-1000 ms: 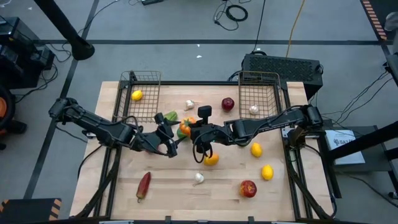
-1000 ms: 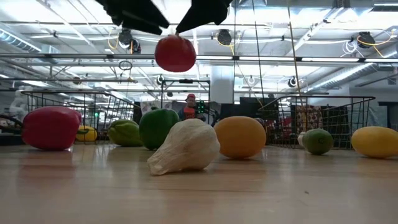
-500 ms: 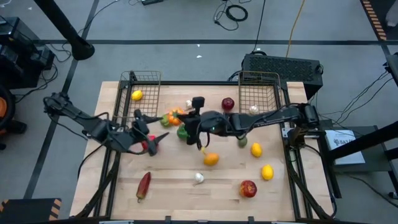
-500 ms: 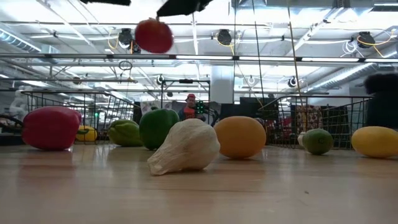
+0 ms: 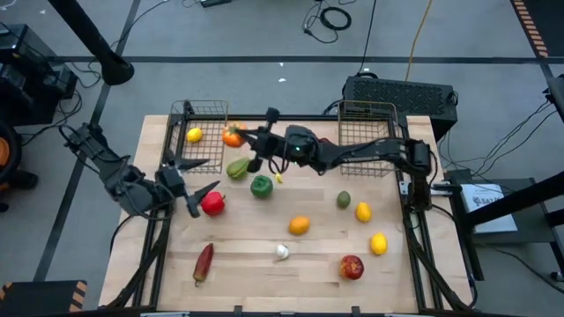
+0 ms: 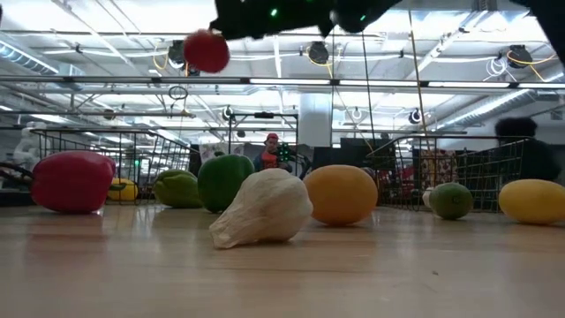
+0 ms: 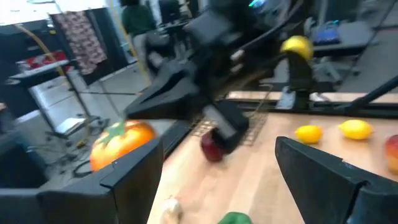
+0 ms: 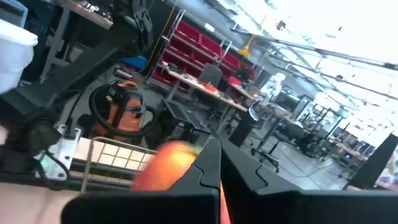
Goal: Sort produce into baskets
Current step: Put the tomato into the left wire basket
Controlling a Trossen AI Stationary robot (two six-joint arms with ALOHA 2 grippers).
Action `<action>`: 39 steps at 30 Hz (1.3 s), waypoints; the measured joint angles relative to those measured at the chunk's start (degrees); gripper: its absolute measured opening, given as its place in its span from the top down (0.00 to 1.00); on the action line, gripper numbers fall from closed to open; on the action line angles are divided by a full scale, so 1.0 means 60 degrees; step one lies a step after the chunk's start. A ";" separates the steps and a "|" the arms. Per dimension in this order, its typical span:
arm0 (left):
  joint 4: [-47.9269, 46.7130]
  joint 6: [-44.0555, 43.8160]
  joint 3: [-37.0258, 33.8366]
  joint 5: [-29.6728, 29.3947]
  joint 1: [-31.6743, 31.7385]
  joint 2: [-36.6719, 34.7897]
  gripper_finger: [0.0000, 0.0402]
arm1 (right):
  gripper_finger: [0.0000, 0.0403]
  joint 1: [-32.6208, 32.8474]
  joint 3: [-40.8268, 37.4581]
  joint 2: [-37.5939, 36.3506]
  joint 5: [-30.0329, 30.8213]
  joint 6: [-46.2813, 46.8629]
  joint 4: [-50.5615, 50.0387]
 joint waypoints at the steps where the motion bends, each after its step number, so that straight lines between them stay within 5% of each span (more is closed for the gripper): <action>1: 0.0006 0.0003 0.0000 -0.0035 -0.0140 -0.0102 0.22 | 1.00 -0.0114 0.0194 0.0226 -0.0146 0.0092 0.0005; 19: -0.0029 0.0161 0.0003 -0.0099 -0.0650 -0.0384 0.22 | 1.00 -0.1004 0.6438 0.4806 -0.0676 0.0656 -0.3045; 39: -0.0080 -0.0273 0.0004 -0.0289 -0.1133 -0.0370 0.22 | 1.00 -0.1352 0.6626 0.5072 -0.2412 0.2246 -0.3175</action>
